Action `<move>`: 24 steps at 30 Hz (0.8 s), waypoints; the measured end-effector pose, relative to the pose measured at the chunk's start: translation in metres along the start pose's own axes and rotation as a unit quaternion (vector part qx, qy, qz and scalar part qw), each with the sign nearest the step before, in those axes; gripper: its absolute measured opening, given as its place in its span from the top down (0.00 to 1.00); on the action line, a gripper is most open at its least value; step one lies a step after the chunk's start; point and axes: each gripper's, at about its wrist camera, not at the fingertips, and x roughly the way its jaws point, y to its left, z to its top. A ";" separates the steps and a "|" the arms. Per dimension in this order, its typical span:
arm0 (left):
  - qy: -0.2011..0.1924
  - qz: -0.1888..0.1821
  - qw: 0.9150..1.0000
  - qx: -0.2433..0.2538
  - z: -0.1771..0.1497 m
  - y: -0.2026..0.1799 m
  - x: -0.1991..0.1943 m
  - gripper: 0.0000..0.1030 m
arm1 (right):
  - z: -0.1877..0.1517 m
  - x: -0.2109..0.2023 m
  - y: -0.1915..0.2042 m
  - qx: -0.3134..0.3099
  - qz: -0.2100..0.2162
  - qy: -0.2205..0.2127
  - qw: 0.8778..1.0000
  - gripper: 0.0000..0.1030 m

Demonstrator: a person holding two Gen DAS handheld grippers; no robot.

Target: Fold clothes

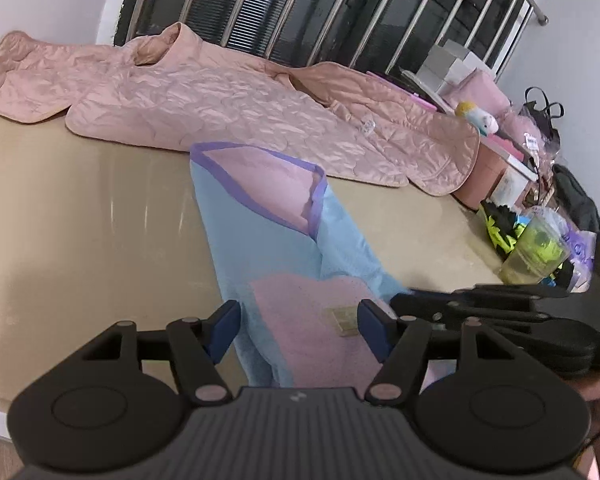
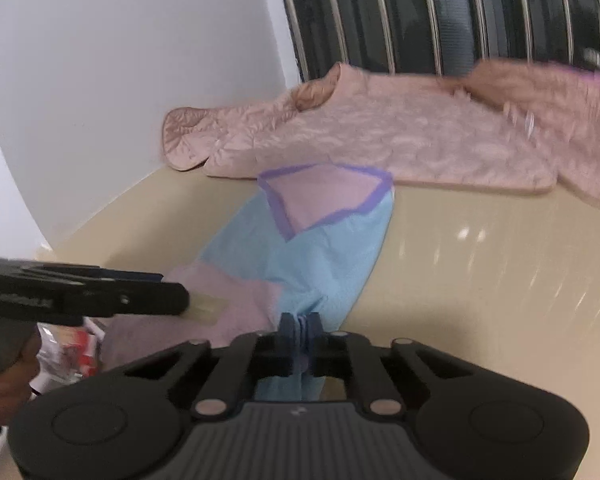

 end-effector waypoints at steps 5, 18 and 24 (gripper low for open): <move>-0.003 -0.011 1.000 -0.007 0.001 0.000 0.000 0.36 | -0.001 -0.019 0.012 -0.027 -0.048 -0.041 0.998 0.90; 0.013 -0.009 1.000 -0.011 0.006 -0.002 0.017 0.34 | 0.009 0.005 -0.005 0.037 -0.017 0.003 0.999 0.97; 0.020 -0.004 1.000 -0.010 0.007 -0.001 0.019 0.25 | 0.003 -0.013 -0.003 0.052 -0.043 -0.043 0.997 0.97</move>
